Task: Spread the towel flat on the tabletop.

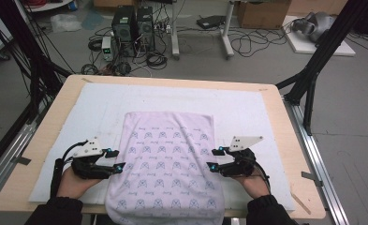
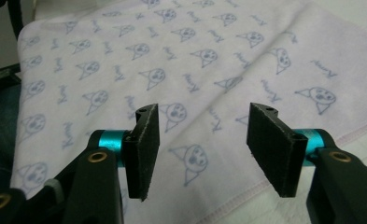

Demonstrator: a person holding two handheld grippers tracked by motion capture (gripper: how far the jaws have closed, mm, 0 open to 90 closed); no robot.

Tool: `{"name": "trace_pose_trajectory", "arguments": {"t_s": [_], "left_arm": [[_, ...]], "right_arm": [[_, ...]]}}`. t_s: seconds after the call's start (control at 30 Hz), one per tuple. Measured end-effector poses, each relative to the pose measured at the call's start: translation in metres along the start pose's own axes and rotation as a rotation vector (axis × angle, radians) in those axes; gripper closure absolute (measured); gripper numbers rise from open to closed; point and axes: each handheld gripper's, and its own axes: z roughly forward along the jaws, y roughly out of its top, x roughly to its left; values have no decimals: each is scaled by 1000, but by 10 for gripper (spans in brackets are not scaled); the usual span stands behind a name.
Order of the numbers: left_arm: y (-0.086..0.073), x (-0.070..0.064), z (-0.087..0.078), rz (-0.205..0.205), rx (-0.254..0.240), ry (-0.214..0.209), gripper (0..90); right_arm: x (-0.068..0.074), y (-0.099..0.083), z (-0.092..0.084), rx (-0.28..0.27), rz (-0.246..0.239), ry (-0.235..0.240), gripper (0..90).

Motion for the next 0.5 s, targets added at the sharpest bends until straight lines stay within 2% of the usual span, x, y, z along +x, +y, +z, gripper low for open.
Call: {"name": "trace_pose_trajectory", "arguments": {"t_s": [0.2,0.5], "left_arm": [[-1,-1,3,1,5,12,422],[-2,-2,0,2,-3,15,410]], "right_arm": [[-2,8,5,-20,-2,-30,378],[4,11,10,-8,-14,-29,320]]}}
